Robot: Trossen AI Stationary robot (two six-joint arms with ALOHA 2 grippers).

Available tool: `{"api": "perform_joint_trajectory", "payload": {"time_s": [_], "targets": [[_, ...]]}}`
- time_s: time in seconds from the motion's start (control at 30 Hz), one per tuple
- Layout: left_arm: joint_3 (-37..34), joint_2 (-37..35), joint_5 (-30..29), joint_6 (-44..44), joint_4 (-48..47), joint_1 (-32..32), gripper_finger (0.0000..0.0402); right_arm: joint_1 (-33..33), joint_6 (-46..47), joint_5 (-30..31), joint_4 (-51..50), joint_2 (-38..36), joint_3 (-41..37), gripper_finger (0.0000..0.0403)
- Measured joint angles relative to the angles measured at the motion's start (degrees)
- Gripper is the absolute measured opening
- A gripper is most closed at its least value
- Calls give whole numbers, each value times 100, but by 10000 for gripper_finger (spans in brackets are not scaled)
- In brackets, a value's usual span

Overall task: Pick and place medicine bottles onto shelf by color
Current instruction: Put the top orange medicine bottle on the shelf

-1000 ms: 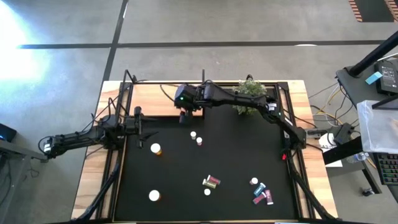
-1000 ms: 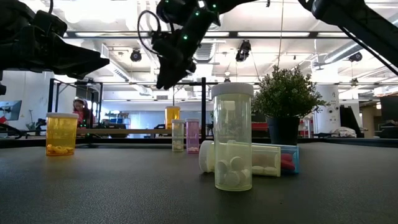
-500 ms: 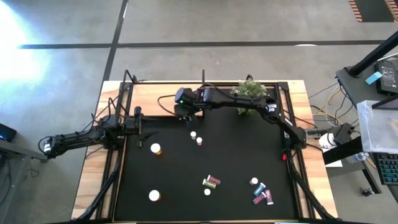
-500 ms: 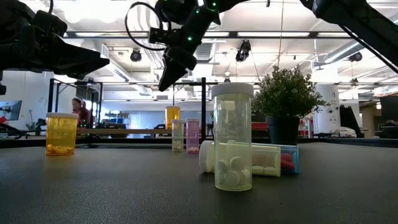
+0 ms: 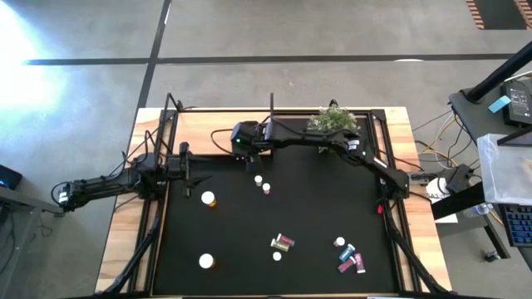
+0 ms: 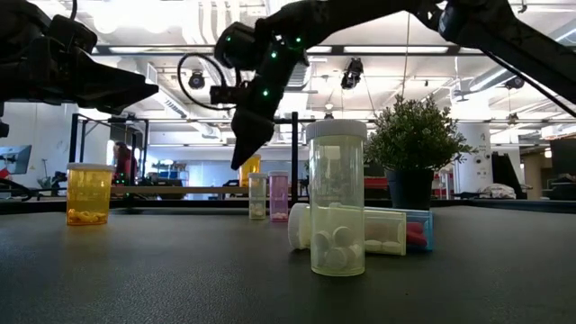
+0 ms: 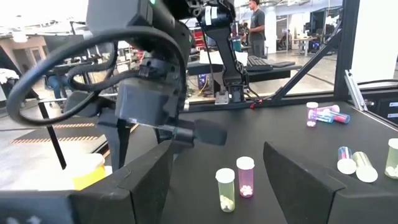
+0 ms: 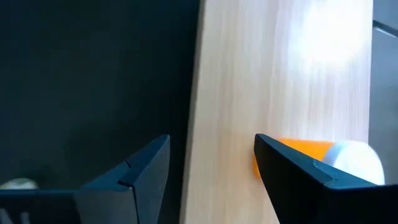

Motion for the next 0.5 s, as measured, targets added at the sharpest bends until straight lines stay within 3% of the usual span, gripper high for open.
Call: {"api": "perform_joint_trajectory", "payload": {"time_s": [0.5], "targets": [[-1,2,0,0,0,-1,235,-140,697,800,411,89,-2,224]]}}
